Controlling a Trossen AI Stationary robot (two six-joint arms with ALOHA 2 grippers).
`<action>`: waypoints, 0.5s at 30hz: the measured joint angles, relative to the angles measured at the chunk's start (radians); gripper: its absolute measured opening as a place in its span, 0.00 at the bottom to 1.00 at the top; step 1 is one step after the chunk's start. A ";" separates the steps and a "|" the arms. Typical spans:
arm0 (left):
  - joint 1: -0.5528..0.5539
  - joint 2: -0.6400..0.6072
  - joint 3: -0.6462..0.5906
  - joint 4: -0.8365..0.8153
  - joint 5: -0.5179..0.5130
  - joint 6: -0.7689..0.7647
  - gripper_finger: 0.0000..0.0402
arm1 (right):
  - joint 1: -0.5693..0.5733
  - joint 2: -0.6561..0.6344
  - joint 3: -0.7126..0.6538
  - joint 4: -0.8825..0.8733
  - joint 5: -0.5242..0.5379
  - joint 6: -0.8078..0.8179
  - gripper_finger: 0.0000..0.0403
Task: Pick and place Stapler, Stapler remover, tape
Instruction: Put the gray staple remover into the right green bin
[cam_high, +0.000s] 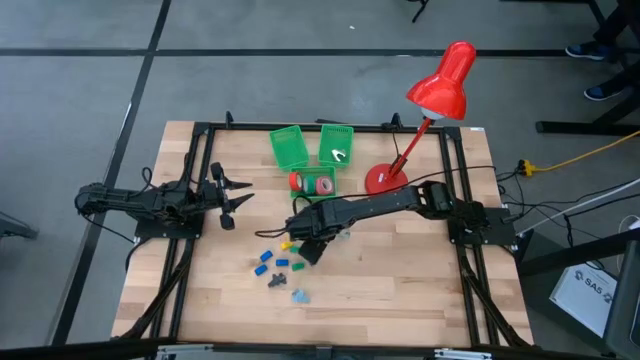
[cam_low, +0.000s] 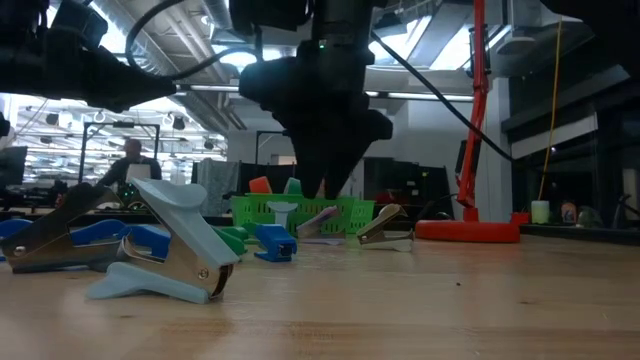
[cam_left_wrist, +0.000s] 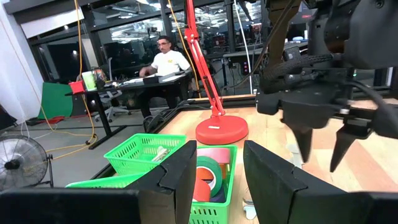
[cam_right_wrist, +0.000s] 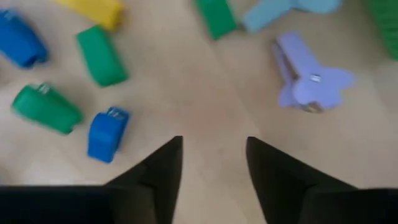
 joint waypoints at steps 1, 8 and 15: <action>0.000 0.000 0.000 0.000 0.000 0.000 0.32 | 0.000 0.000 0.000 -0.008 0.013 0.017 0.49; 0.000 0.000 0.000 0.000 0.000 0.000 0.32 | 0.000 0.000 0.000 -0.053 0.023 0.031 0.69; 0.000 0.000 0.000 0.000 0.000 0.000 0.32 | 0.000 0.000 0.000 -0.139 0.023 -0.007 0.81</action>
